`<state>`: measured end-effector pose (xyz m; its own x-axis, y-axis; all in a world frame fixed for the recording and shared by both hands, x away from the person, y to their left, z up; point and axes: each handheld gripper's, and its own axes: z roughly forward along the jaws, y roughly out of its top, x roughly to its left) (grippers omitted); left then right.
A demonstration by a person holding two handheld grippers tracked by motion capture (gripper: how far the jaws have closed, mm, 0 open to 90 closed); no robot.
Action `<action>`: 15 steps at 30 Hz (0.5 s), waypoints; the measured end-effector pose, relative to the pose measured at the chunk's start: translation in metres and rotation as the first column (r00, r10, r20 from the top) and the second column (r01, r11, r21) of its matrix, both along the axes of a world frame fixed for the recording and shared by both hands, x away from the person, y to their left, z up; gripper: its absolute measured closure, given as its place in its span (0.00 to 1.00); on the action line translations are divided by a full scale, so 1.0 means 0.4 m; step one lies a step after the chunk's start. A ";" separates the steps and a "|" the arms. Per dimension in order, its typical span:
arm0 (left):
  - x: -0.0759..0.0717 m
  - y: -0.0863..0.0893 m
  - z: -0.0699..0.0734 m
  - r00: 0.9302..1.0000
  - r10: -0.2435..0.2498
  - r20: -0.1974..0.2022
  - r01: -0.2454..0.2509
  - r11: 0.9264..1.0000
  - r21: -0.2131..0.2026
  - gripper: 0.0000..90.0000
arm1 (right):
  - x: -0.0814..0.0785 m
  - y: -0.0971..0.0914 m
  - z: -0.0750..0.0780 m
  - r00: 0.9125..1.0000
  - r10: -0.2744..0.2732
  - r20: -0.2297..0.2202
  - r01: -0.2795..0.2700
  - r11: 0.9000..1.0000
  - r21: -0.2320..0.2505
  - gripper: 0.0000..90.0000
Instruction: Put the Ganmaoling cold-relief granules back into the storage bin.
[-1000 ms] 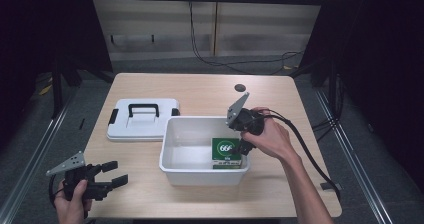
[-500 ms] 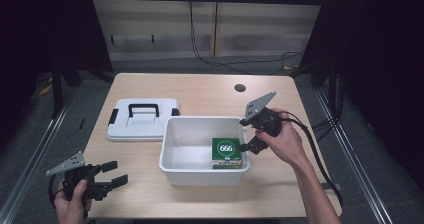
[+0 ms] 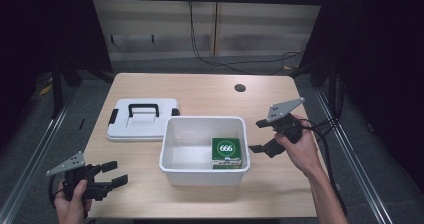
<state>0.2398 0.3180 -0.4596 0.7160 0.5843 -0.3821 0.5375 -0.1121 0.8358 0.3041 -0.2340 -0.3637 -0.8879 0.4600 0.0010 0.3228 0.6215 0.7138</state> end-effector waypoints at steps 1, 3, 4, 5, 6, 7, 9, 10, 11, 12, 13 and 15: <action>0.000 0.000 0.000 1.000 0.000 -0.001 0.000 1.000 0.000 0.20 | -0.005 -0.009 -0.002 1.000 -0.010 0.006 0.010 1.000 0.007 0.14; 0.000 0.001 0.000 1.000 0.003 -0.001 -0.003 1.000 -0.002 0.20 | -0.013 -0.027 -0.006 1.000 -0.024 0.008 0.024 0.999 0.030 0.14; 0.001 0.001 0.000 1.000 0.002 -0.001 -0.002 1.000 -0.002 0.20 | -0.018 -0.034 -0.009 0.999 -0.034 0.009 0.034 0.999 0.032 0.14; 0.001 0.000 0.000 1.000 0.003 -0.001 -0.003 1.000 0.000 0.20 | -0.023 -0.041 -0.012 0.999 -0.045 0.010 0.045 0.998 0.032 0.14; 0.001 0.000 -0.001 1.000 0.002 -0.002 -0.002 1.000 0.001 0.20 | -0.027 -0.048 -0.015 0.999 -0.046 0.003 0.046 0.998 0.036 0.14; 0.001 0.000 -0.001 1.000 0.001 -0.003 -0.001 1.000 0.001 0.20 | -0.031 -0.055 -0.018 0.999 -0.049 0.000 0.049 0.998 0.033 0.14; 0.000 0.001 -0.001 1.000 0.001 -0.002 -0.001 1.000 -0.001 0.20 | -0.041 -0.068 -0.024 0.998 -0.067 0.002 0.067 0.997 0.037 0.14; -0.001 0.001 0.000 1.000 0.001 0.000 -0.001 1.000 0.000 0.20 | -0.047 -0.074 -0.027 0.997 -0.075 0.010 0.074 0.997 0.036 0.14; -0.001 0.001 0.000 1.000 0.001 0.000 -0.001 1.000 0.001 0.20 | -0.054 -0.081 -0.033 0.996 -0.088 0.009 0.087 0.995 0.042 0.14; -0.001 0.001 -0.001 1.000 0.001 -0.001 -0.001 1.000 0.001 0.20 | -0.058 -0.086 -0.036 0.995 -0.096 0.012 0.095 0.995 0.039 0.14; -0.001 0.001 0.000 1.000 0.002 -0.001 -0.002 1.000 0.002 0.20 | -0.064 -0.091 -0.041 0.994 -0.109 0.021 0.108 0.994 0.036 0.14; 0.000 0.000 0.000 1.000 0.003 -0.001 -0.003 1.000 0.003 0.20 | -0.075 -0.103 -0.050 0.991 -0.130 0.031 0.129 0.990 0.049 0.14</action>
